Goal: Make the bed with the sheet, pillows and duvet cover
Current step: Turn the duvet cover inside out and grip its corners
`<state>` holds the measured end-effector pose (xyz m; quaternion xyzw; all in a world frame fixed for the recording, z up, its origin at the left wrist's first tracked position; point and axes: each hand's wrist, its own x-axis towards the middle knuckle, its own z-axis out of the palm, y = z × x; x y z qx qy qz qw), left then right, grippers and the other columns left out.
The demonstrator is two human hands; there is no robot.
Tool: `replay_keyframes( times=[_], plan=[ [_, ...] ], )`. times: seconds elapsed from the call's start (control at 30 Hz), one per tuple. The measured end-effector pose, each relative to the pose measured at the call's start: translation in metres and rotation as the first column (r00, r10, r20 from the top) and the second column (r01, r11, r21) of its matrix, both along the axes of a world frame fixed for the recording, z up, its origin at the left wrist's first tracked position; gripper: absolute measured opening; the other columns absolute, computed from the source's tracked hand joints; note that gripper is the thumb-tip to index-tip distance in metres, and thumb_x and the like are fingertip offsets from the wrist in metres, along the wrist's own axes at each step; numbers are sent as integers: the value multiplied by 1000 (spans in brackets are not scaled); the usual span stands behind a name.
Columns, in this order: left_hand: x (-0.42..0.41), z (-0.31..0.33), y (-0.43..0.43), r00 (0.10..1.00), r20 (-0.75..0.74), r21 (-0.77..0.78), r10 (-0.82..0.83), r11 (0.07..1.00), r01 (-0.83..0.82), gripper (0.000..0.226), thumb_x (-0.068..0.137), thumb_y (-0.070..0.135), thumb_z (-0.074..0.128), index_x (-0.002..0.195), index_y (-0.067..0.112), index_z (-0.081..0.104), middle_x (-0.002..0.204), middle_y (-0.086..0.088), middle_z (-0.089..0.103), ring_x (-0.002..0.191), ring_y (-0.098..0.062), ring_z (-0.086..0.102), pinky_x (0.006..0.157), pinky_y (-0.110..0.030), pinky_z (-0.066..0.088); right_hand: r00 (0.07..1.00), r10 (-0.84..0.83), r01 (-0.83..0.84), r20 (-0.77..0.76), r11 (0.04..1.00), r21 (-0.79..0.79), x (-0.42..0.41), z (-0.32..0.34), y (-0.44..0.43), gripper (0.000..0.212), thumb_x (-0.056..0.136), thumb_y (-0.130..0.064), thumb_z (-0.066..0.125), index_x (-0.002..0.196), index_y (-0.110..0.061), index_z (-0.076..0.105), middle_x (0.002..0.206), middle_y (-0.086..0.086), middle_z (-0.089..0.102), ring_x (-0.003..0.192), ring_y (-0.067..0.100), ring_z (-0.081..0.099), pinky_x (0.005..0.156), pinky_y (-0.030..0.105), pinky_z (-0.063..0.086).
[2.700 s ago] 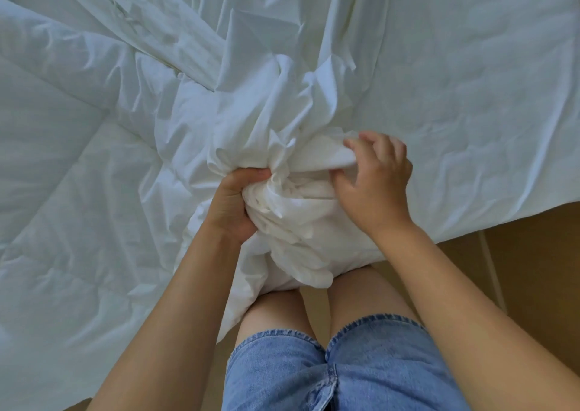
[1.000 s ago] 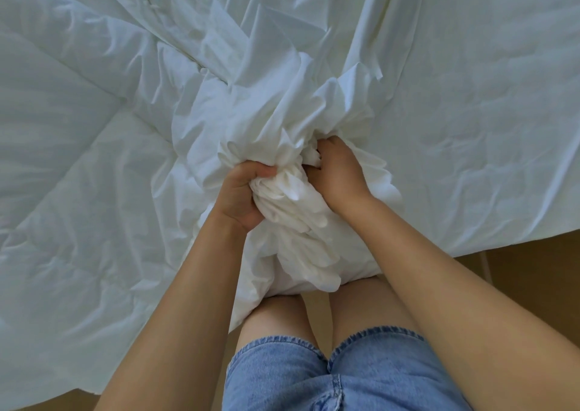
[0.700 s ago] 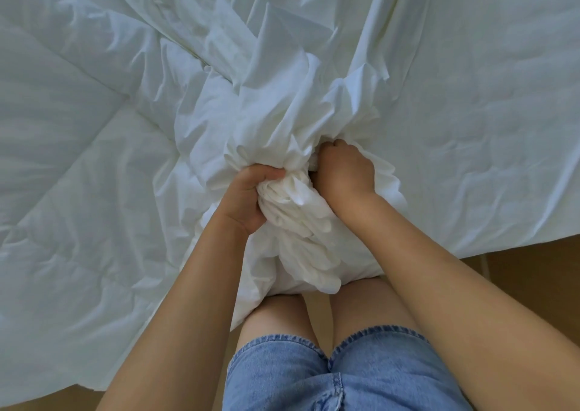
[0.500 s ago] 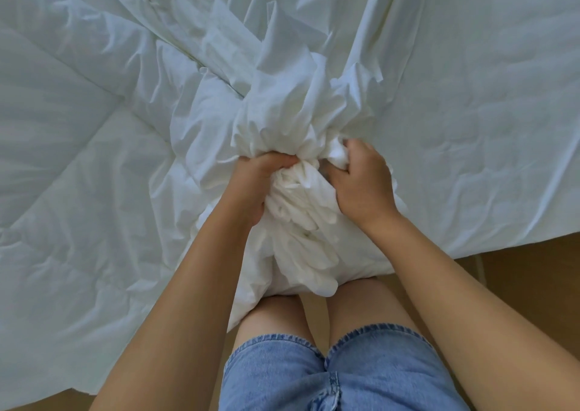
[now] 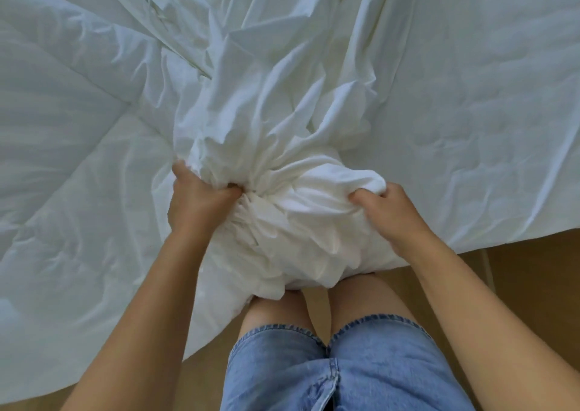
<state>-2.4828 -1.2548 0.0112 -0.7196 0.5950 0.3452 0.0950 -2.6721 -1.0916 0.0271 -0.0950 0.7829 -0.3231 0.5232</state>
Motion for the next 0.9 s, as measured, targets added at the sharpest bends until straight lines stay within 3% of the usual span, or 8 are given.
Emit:
replay_keyframes(
  times=[0.1,0.2,0.27,0.37,0.47,0.63,0.7,0.9],
  plan=[
    [-24,19,20,953,-16,-390,-302,880,272,103,67,19,74,150,14,13,145,-18,28,133,-36,27,108,-48,24,958,118,-107,260,993,-55,-30,-4,3,18,79,-20,64,96,-24,69,99,-1,71,88,14,66,68,23,49],
    [-65,31,44,708,-182,-667,-683,615,421,66,69,0,61,134,4,48,126,-18,53,119,-32,42,101,-41,37,836,27,111,548,970,-216,-54,-2,-3,29,79,-37,58,97,-21,74,101,0,72,90,13,67,67,23,53],
    [-90,30,43,620,-196,-552,-760,608,571,40,85,6,53,124,9,59,115,-11,62,109,-30,52,88,-33,41,840,23,121,543,966,-228,-59,-5,-11,32,87,-41,54,101,-19,72,104,0,71,96,13,67,72,22,54],
    [-111,2,23,457,109,-263,-883,418,870,35,96,32,44,128,22,53,128,-1,53,124,-25,39,97,-39,27,937,131,-74,325,981,-180,-51,-11,-24,21,90,-34,58,95,-18,71,95,-1,73,90,13,68,76,23,52],
    [-120,-12,3,366,170,-184,-915,335,924,29,96,36,40,107,19,61,112,-2,60,117,-26,44,94,-43,26,948,243,-224,204,968,-115,-46,-14,-34,7,84,-25,65,86,-21,71,80,-6,71,75,9,66,69,22,49],
    [-103,-8,-43,653,160,-360,-740,572,737,25,98,33,40,89,13,51,100,-18,63,95,-37,56,74,-37,32,932,327,-338,155,940,49,-33,-21,-42,25,90,-41,56,82,-18,64,74,2,57,57,17,47,52,24,35],
    [-97,-5,-59,670,276,-304,-689,599,741,24,98,29,40,95,9,51,103,-20,61,96,-39,56,71,-38,31,931,287,-314,225,945,91,-26,-24,-44,33,92,-48,47,85,-18,60,80,6,47,67,22,36,54,28,28],
    [-113,9,-8,342,225,-526,-912,181,831,34,79,11,56,112,5,62,109,-19,59,100,-37,55,81,-43,39,974,142,-144,178,990,-3,-33,-30,-42,38,97,-43,41,78,-17,61,64,1,48,50,13,38,40,20,26]
  ],
)
